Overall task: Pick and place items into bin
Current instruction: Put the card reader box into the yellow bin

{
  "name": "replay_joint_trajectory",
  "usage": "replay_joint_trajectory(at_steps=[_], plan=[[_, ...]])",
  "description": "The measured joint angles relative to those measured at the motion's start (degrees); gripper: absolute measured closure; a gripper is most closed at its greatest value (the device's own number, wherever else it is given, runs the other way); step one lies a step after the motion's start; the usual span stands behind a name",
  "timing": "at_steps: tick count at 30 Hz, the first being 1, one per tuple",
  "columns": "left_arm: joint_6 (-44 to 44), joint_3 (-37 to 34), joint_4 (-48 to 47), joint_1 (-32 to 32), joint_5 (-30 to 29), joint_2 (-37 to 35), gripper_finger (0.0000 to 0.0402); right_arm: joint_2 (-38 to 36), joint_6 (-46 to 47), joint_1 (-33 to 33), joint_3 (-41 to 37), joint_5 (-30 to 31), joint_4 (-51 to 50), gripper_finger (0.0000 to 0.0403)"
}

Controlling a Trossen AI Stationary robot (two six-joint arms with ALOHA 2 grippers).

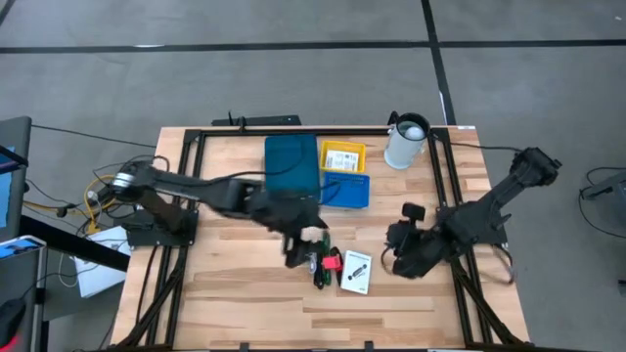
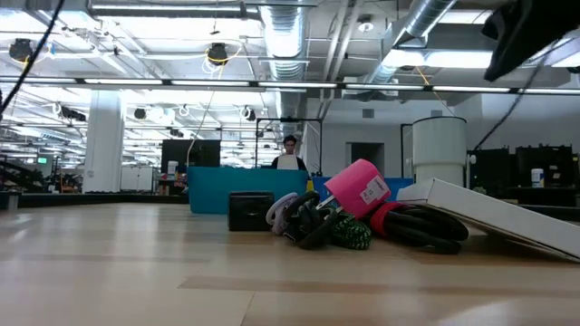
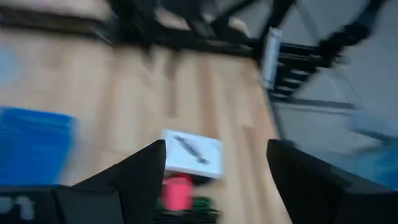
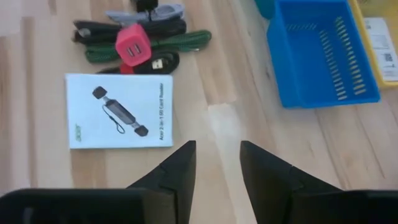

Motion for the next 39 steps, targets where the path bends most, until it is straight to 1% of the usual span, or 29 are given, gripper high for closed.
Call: replay_joint_trajectory(at_steps=[3, 5, 8, 11, 14, 17, 21, 25, 29, 32, 35, 39], plan=[[2.3, -1.2, -0.1, -4.6, -12.9, -4.6, 0.0133, 5.7, 2.8, 1.2, -0.1, 2.0, 2.0, 0.0287], [2.6, -2.5, -0.1, -6.9, -18.6, -7.3, 0.0133, 10.0, 5.3, 1.4, -0.1, 2.6, 2.7, 0.029], [2.4, -4.9, -0.7, -9.2, -23.4, -11.0, 0.0133, 16.2, 9.1, 1.4, -0.1, 2.3, 4.1, 0.0297], [0.2, -6.7, -3.9, -10.2, -27.0, -14.4, 0.0133, 21.9, 12.2, 1.5, 0.2, 1.3, 6.6, 0.0304], [-2.0, -9.1, -6.5, -11.2, -30.6, -18.0, 0.0133, 26.7, 15.9, 1.5, 2.8, 1.1, 7.8, 0.0307], [-4.5, -11.4, -7.8, -11.7, -32.3, -21.6, 0.0133, 30.3, 18.3, 1.5, 7.6, 1.1, 7.6, 0.03], [-5.2, -14.0, -8.3, -11.8, -32.8, -25.6, 0.0133, 33.8, 18.4, 1.5, 15.1, 1.0, 7.5, 0.0269], [-5.3, -14.3, -10.8, -11.8, -32.8, -27.8, 0.0133, 37.2, 18.2, 2.0, 21.3, 0.1, 7.5, 0.0213], [-5.4, -14.3, -13.5, -11.8, -32.8, -28.7, 0.0133, 40.6, 20.5, 2.7, 25.2, -3.3, 7.4, 0.0149], [-6.7, -14.3, -14.7, -11.8, -32.2, -28.9, 0.0133, 43.3, 23.3, 3.4, 27.5, -6.0, 6.7, 0.0116], [-7.7, -14.3, -15.4, -11.8, -31.2, -28.9, 0.0133, 45.6, 25.9, 4.2, 29.4, -6.8, 5.0, 0.0104], [-8.8, -14.3, -15.4, -11.8, -29.1, -28.9, 0.0133, 48.0, 28.3, 5.2, 32.0, -6.7, -0.4, 0.0107]])
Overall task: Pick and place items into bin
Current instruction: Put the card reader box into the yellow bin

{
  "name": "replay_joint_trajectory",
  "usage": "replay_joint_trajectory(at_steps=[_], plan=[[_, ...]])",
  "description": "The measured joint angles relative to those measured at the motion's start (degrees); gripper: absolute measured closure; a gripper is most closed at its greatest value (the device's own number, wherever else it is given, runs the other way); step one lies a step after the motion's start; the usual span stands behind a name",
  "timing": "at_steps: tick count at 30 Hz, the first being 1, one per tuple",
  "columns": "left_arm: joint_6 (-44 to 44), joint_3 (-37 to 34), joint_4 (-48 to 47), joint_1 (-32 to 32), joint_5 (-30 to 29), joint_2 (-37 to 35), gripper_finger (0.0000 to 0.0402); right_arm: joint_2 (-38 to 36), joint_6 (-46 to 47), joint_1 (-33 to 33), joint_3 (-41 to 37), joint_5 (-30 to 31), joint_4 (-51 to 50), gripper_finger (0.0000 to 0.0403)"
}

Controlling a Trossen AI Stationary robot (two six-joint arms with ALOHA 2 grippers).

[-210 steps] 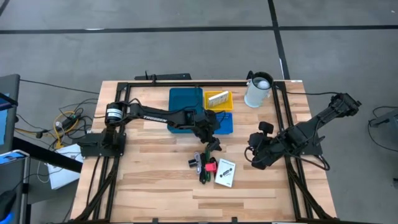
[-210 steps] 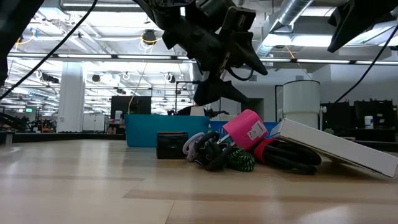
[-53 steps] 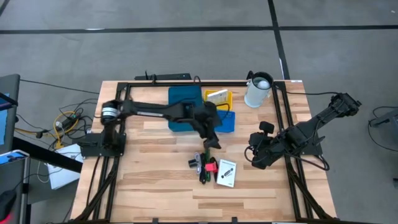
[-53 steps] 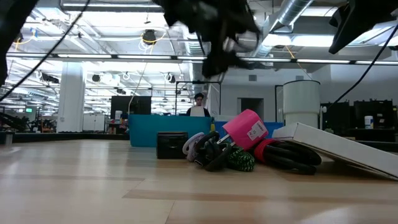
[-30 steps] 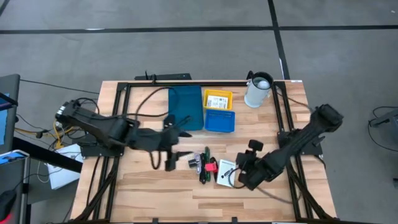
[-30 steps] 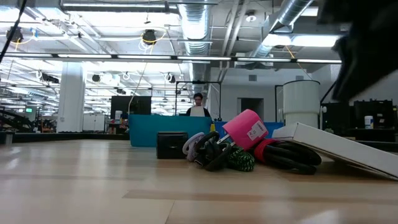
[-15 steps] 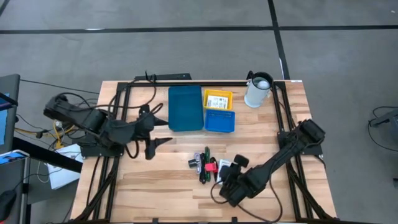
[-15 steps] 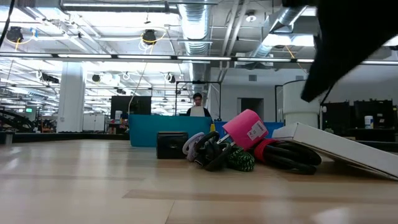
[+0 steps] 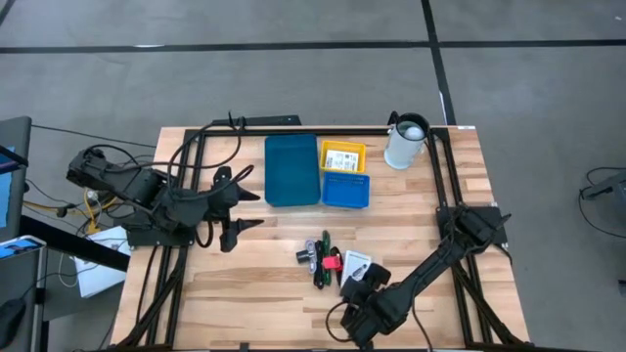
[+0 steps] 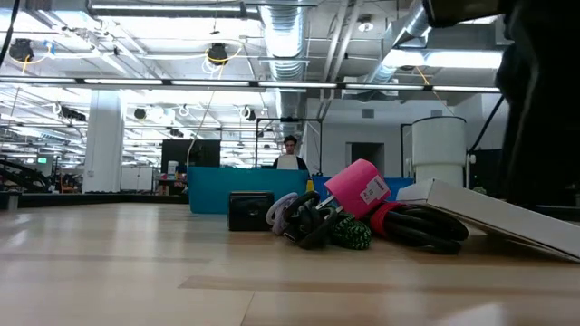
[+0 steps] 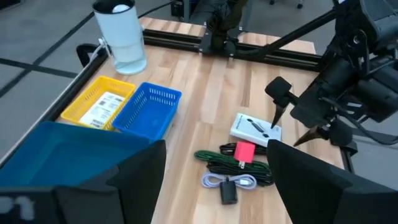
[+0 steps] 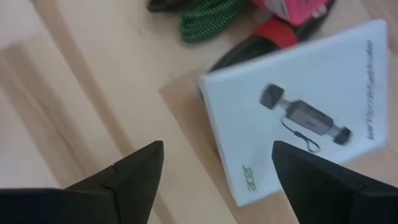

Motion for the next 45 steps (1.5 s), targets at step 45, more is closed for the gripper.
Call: replay_joint_trajectory(at_steps=[45], plan=[[-0.5, 0.0, 0.0, 0.0, 1.6, 0.0, 0.0133, 7.4, -11.3, -2.8, 1.4, 0.4, -2.5, 0.0112]])
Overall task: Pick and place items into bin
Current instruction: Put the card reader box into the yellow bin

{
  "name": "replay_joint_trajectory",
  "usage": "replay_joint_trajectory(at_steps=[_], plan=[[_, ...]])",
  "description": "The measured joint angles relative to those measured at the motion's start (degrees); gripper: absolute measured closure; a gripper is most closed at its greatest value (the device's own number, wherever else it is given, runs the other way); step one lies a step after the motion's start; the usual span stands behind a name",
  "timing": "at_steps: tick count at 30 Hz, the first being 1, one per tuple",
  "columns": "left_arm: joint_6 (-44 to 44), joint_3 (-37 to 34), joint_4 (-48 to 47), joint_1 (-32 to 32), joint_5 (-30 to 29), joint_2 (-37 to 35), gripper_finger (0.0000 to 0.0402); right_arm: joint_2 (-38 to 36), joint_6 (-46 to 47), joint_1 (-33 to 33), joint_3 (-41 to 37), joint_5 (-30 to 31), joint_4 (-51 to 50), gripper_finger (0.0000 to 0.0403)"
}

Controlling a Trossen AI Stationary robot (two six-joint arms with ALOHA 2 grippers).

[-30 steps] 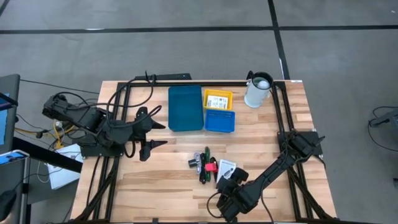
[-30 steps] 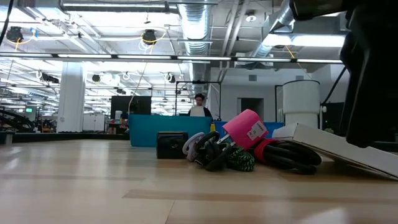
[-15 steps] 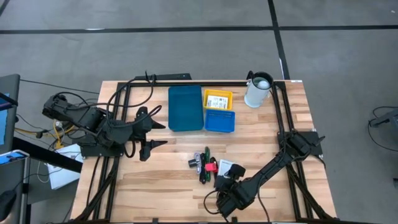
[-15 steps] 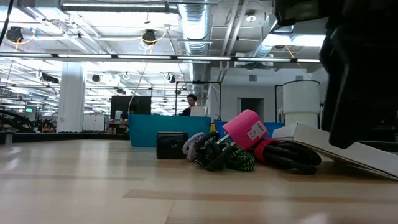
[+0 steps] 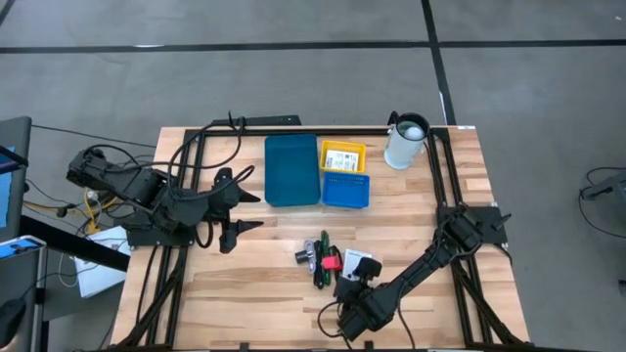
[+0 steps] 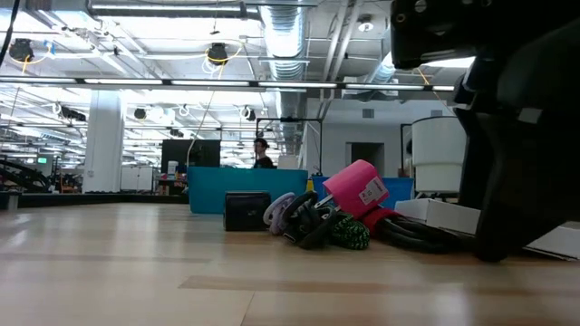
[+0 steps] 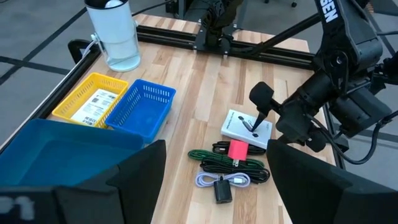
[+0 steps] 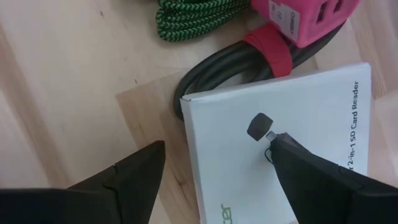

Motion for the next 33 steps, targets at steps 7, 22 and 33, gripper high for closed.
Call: replay_joint_trajectory(at_steps=[7, 22, 33], plan=[[0.0, 0.0, 0.0, 0.0, 0.0, 0.0, 0.0133, 0.1, 1.3, 0.0, -0.2, 1.4, -0.3, 0.0134], [0.0, 0.0, -0.6, 0.0, 0.0, 0.0, 0.0133, 0.0, 2.8, 1.4, -0.3, 1.8, 0.1, 0.0342], [0.0, 0.0, -1.2, 0.0, -0.2, 0.6, 0.0133, 0.7, 7.4, 2.5, 3.0, 2.4, -2.3, 0.0377]])
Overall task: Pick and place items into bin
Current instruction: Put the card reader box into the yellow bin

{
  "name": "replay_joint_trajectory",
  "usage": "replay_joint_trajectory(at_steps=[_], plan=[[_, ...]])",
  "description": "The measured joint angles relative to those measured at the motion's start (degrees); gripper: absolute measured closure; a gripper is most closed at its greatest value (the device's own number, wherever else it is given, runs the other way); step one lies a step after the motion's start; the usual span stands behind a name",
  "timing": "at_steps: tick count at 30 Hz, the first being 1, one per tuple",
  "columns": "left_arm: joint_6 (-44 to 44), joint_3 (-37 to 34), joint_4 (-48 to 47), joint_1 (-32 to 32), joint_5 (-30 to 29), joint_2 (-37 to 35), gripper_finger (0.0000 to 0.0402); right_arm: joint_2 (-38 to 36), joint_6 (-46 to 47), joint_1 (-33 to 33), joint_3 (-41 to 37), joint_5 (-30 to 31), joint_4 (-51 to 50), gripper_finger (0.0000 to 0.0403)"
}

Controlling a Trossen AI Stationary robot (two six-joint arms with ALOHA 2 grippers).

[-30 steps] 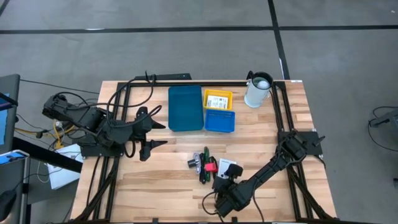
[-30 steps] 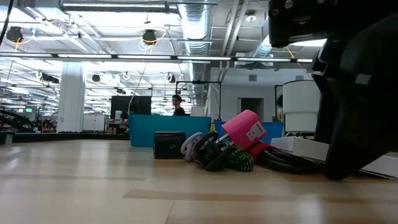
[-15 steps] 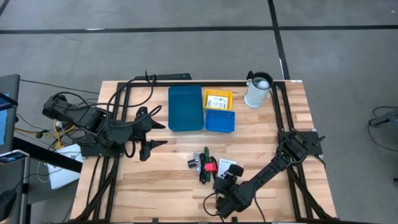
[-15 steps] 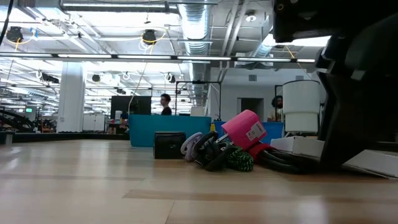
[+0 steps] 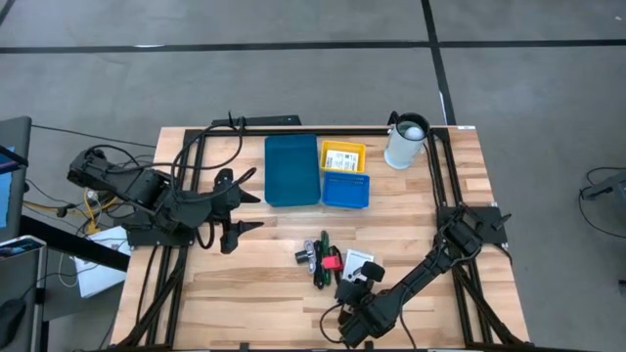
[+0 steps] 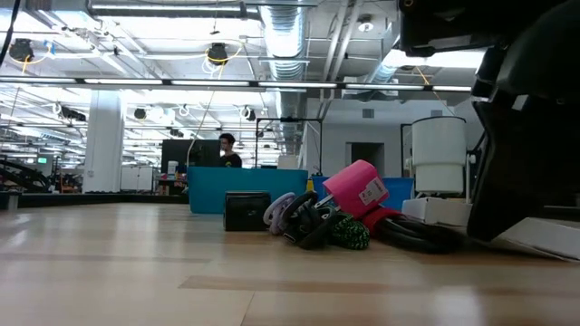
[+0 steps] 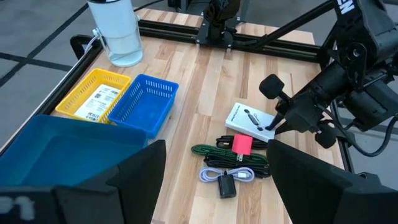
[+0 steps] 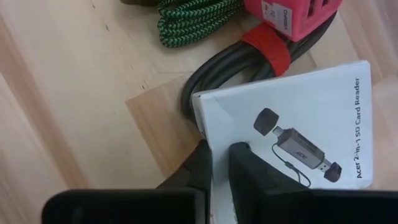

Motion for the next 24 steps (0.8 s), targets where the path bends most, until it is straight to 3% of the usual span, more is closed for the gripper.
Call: replay_joint_trajectory(at_steps=[8, 20, 24], plan=[[-1.1, 0.0, 0.0, 0.0, 0.4, 0.0, 0.0133, 0.7, 0.6, 0.1, 5.7, -0.4, -8.6, 0.0403], [-0.9, 0.0, 0.0, 0.0, 0.5, 0.0, 0.0133, 0.4, -0.4, -0.7, 16.7, 4.2, -27.0, 0.0402], [0.1, 0.0, 0.1, 0.0, 0.5, 0.0, 0.0133, -0.3, -5.9, -3.0, 19.8, 6.7, -29.1, 0.0402]])
